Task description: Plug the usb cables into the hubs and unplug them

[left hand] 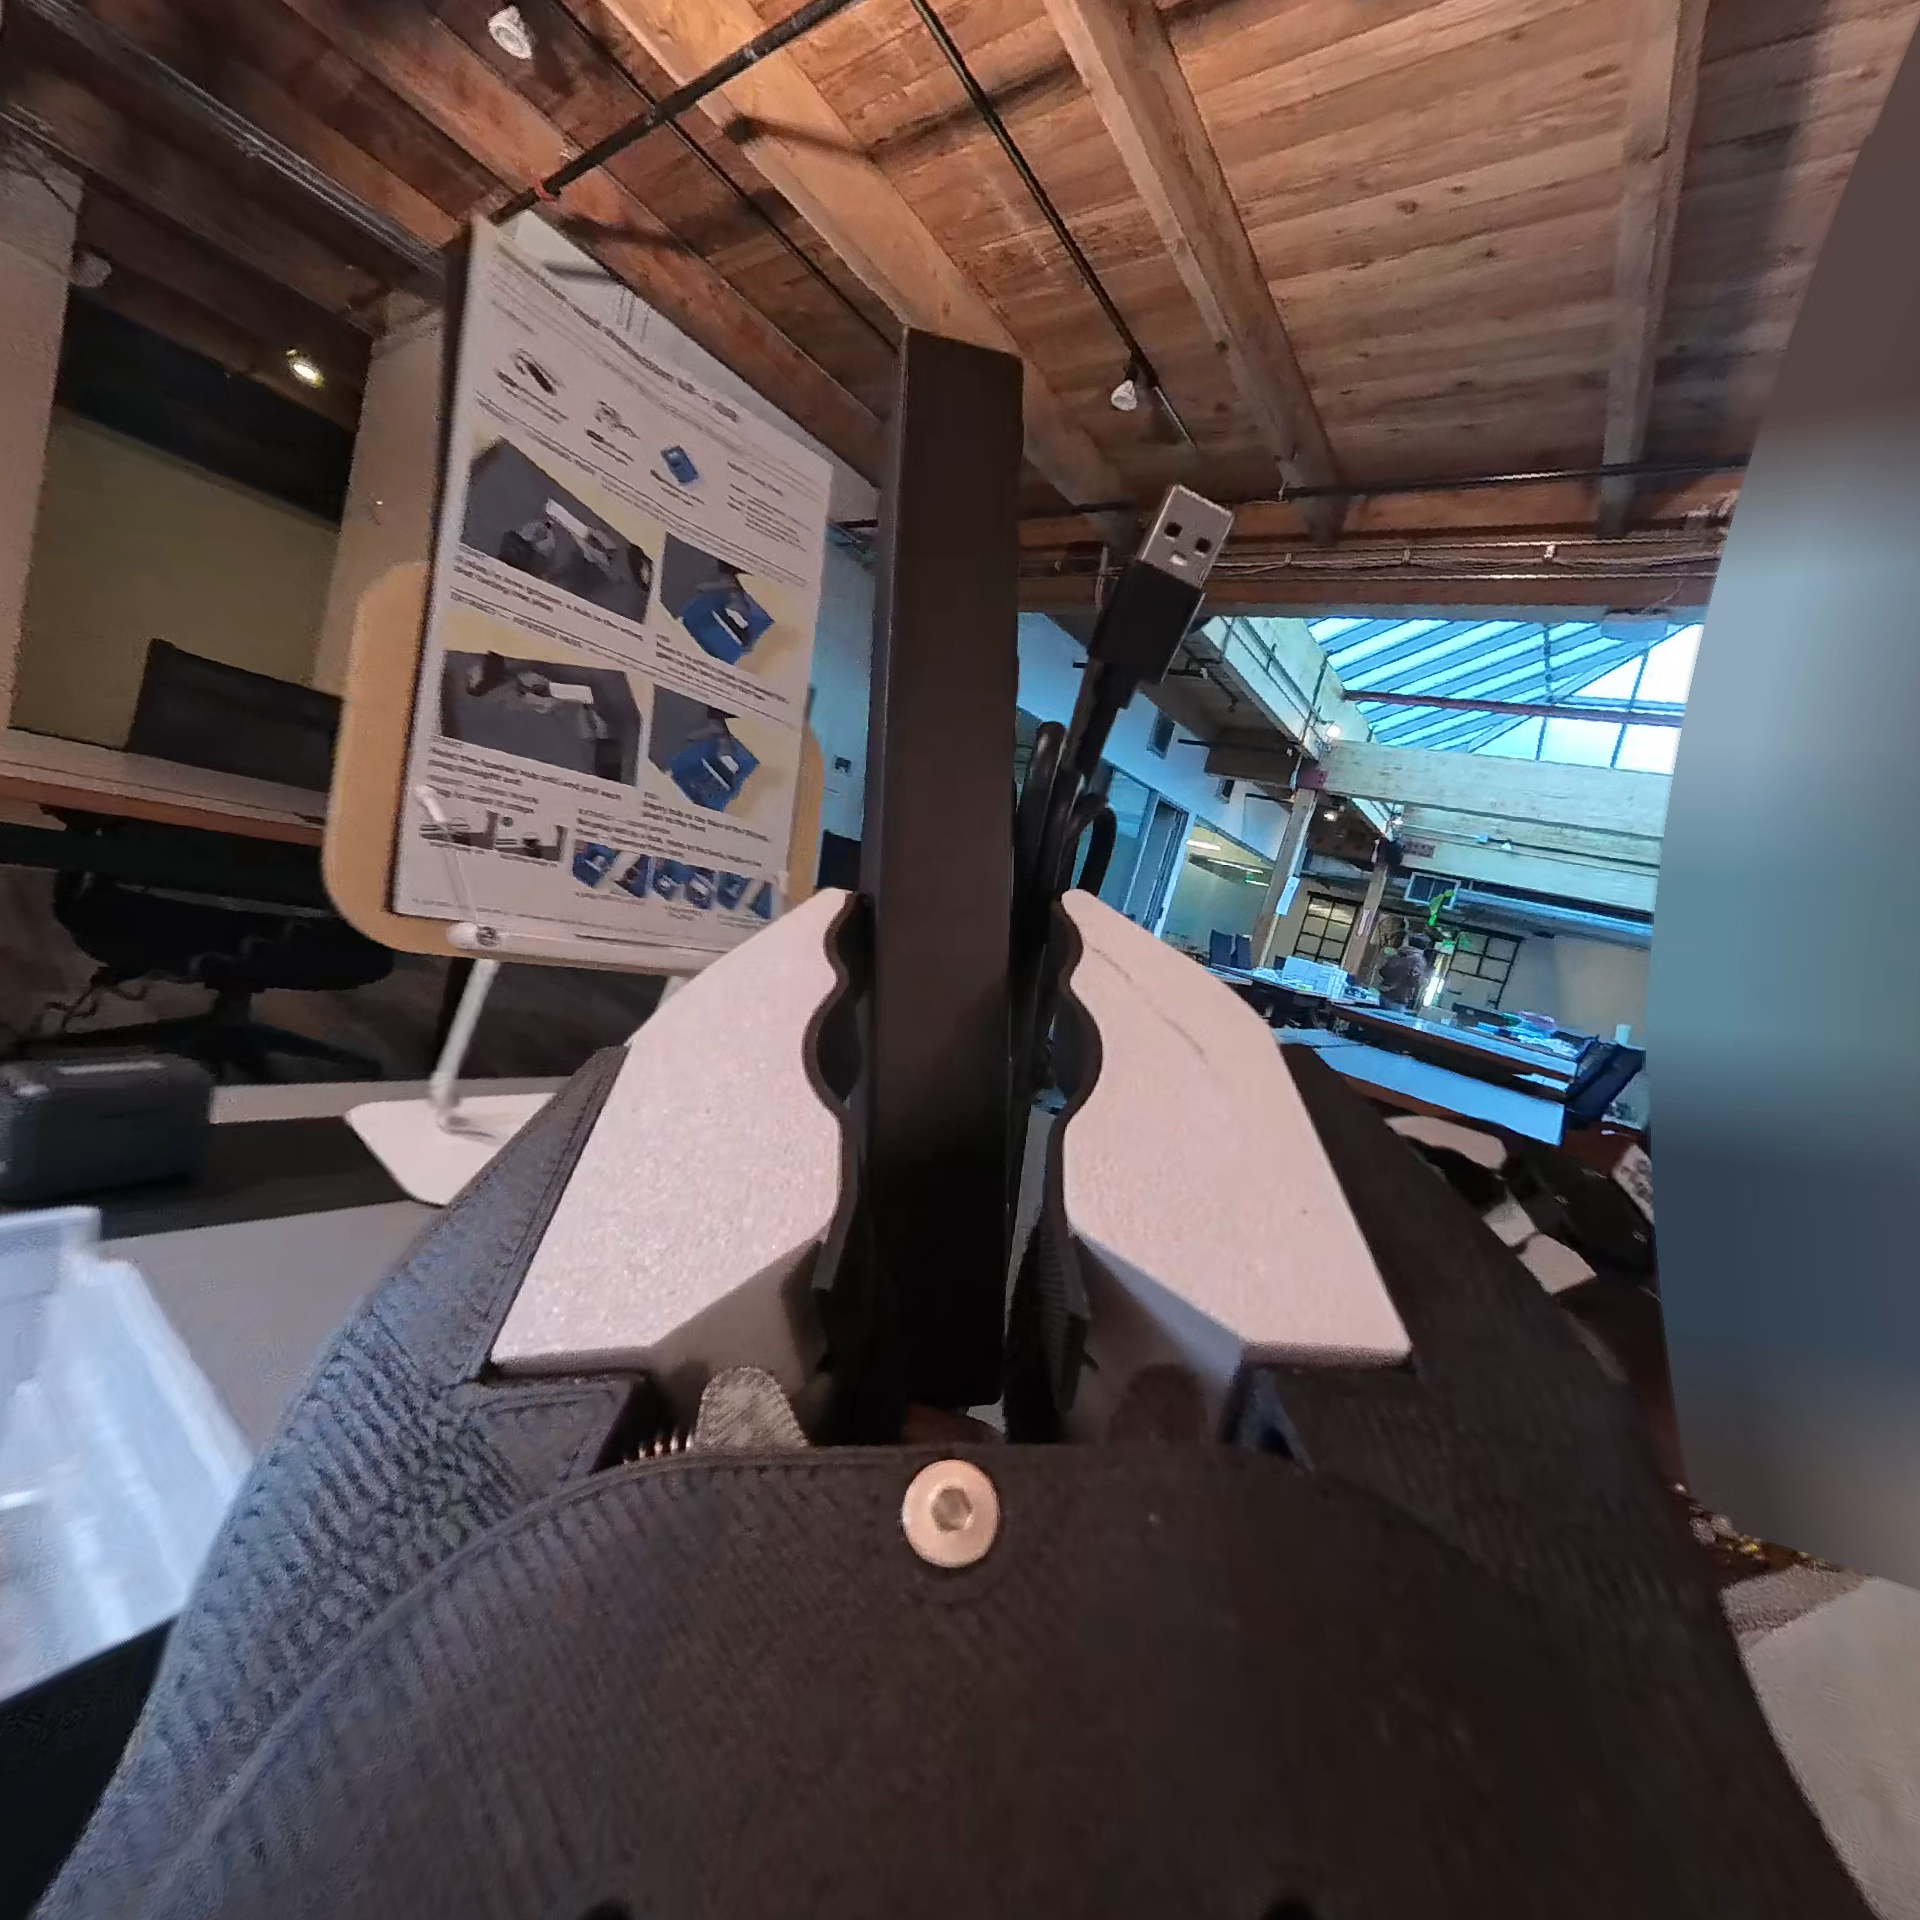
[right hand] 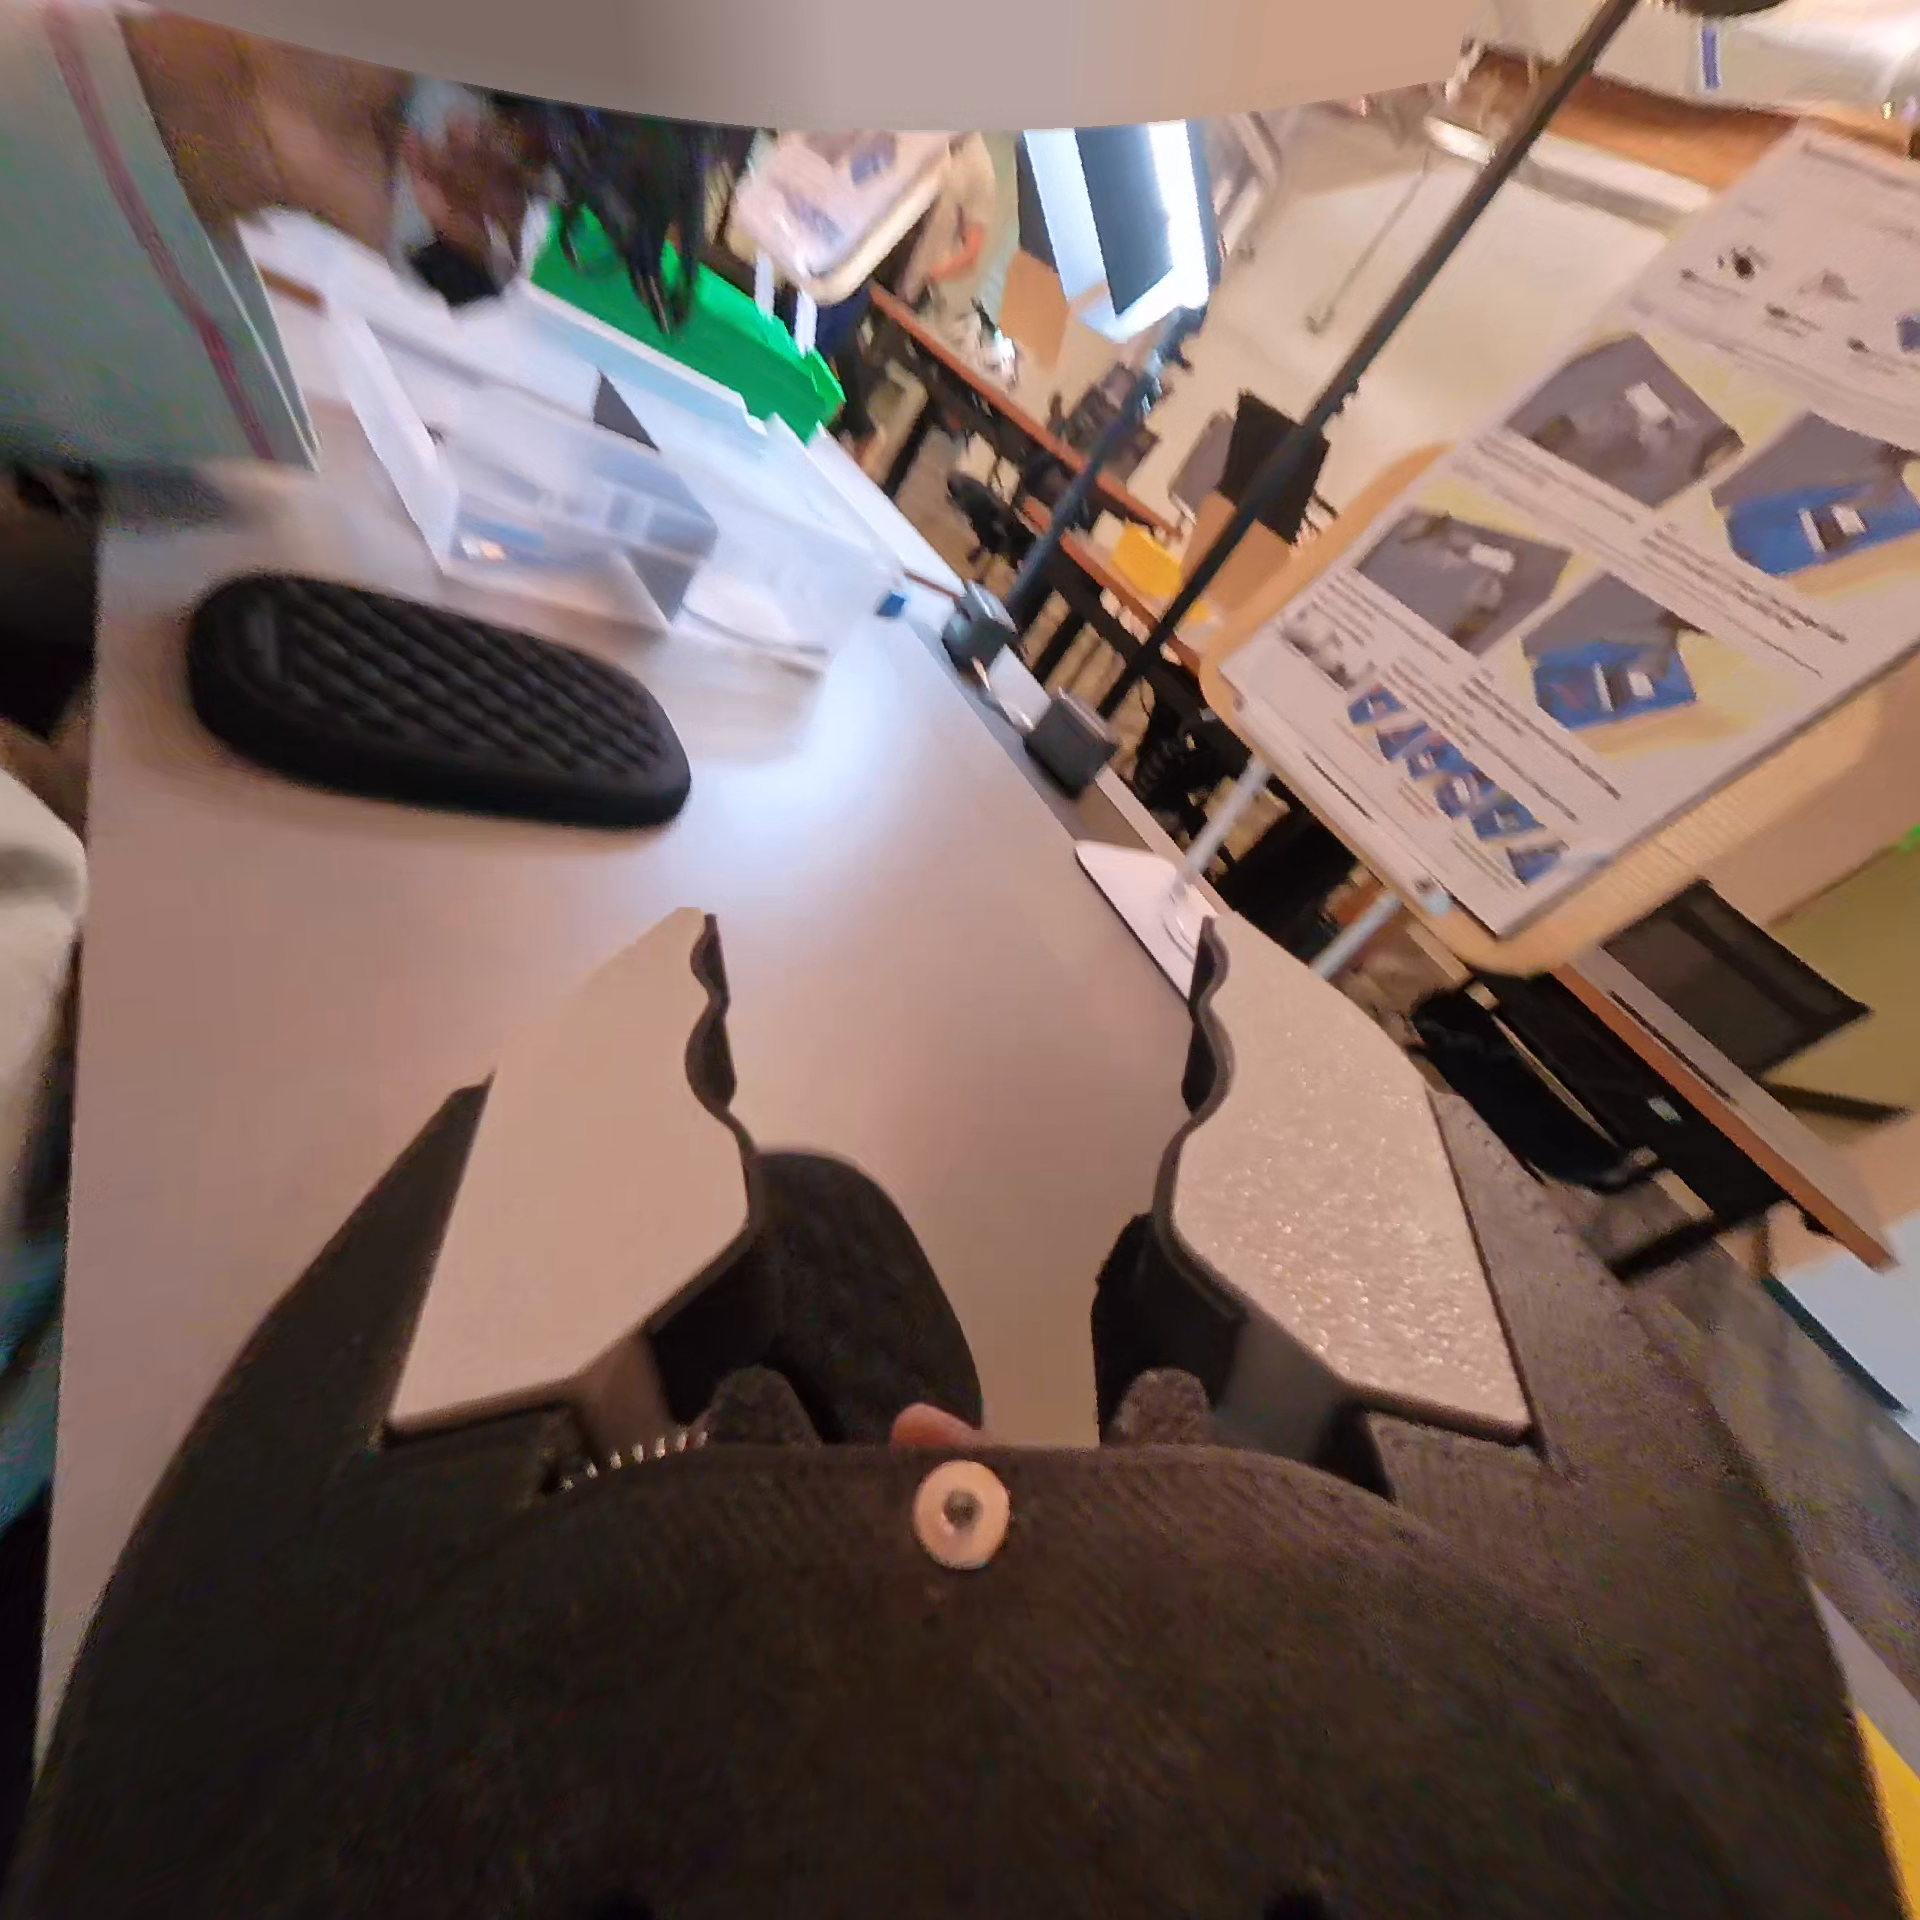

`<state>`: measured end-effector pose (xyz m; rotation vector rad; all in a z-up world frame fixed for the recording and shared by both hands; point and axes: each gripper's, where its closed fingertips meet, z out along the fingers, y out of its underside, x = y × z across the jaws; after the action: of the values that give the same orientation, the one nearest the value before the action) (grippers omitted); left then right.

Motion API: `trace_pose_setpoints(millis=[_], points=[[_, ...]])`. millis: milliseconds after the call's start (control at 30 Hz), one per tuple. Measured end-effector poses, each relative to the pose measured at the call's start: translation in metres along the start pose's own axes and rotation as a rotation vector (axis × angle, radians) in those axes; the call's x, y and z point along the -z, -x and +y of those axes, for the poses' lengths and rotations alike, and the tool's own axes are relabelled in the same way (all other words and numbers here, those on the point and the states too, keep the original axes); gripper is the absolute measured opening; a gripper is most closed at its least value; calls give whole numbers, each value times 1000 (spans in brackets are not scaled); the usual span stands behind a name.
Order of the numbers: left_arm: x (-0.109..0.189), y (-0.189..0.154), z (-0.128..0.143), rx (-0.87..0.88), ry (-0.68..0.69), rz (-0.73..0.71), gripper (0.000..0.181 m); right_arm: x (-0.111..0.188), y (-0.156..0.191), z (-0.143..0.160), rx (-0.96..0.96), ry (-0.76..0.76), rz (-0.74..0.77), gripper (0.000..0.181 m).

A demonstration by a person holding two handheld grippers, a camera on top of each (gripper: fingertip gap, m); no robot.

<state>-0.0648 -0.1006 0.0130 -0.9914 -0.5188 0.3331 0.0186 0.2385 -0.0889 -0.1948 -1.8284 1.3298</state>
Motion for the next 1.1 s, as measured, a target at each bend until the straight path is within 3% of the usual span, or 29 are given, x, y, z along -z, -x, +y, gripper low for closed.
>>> trace_pose_setpoints(millis=[167,300,367,500,633,767,800,900,1000,1100], points=[[-21,-39,58,101,35,93,34,-58,27,-38,-111,-210,-100,84],[-37,-67,109,191,186,216,33,-89,61,-65,-188,-332,-223,86],[-38,-83,132,196,314,312,33,-93,61,-73,-241,-379,-227,86],[-24,-109,171,147,574,485,33,-83,30,-77,-401,-468,-143,72],[-8,-124,198,79,769,603,33,-82,38,-68,-391,-369,-233,66],[-5,-133,211,36,848,676,33,-86,70,-55,-371,-230,-434,32],[-5,-133,213,27,865,681,33,-86,72,-54,-372,-220,-450,31],[-14,-128,212,24,837,664,35,-85,64,-51,-435,-208,-410,29],[-28,-115,206,-11,765,588,54,-85,46,-42,-541,-193,-315,27],[-41,-100,195,-113,660,489,61,-83,27,-29,-618,-168,-210,29]])
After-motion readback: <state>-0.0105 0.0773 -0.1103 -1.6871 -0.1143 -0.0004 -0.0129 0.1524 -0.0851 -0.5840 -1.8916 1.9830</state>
